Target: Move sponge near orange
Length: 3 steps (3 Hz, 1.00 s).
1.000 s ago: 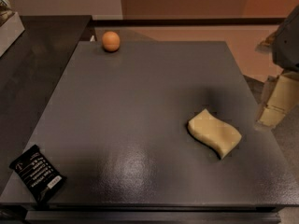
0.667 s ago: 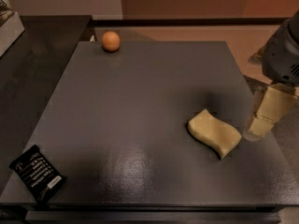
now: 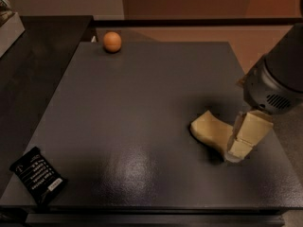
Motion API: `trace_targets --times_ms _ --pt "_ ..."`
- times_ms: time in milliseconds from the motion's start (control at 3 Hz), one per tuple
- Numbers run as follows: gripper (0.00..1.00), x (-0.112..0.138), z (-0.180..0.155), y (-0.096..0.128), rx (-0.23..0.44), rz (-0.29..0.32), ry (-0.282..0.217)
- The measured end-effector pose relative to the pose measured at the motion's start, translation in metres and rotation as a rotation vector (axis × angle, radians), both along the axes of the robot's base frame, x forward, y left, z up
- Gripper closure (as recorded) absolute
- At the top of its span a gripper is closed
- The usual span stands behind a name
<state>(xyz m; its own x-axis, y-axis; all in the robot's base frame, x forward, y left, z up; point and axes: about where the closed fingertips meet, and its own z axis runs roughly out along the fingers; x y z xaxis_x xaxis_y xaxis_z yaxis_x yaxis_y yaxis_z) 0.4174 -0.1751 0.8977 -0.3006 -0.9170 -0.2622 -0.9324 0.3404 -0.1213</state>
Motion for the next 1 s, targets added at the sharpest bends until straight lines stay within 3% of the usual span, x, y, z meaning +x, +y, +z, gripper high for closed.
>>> trace_targets --times_ms 1000 --pt "0.00 0.002 -0.053 0.019 0.021 -0.002 0.020"
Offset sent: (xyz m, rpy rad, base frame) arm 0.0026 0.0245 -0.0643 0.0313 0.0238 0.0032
